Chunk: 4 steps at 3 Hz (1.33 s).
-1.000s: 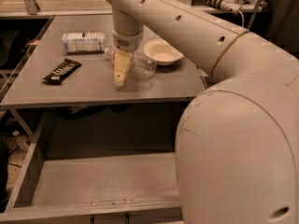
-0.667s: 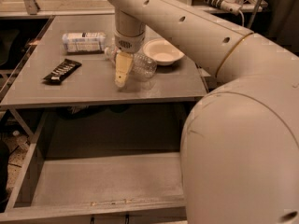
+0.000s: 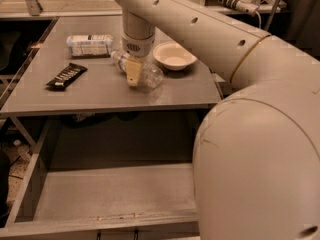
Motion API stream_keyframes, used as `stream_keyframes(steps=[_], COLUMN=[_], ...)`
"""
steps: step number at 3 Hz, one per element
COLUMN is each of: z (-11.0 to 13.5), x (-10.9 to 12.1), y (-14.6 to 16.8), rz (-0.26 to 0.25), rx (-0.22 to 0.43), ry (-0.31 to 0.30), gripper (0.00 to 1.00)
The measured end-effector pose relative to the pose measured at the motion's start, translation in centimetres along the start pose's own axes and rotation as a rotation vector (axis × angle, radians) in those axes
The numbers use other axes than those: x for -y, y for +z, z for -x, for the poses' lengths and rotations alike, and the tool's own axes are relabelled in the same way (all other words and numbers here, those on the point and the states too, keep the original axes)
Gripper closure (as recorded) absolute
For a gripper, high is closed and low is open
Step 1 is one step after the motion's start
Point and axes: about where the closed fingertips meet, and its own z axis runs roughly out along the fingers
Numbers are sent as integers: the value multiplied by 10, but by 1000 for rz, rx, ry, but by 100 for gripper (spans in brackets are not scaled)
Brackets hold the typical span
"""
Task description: Place water bottle into top drawer
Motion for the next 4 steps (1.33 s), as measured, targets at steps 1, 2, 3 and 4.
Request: stream_keyframes(steps=[1,2,3,4], z=[0,0,0,-9], x=[0,0,0,-5], y=[0,0,0,-5], rz=[0,0,0,-4], rx=[0,0,0,7], ry=[0,0,0,5], gripper=[66,89,100,100])
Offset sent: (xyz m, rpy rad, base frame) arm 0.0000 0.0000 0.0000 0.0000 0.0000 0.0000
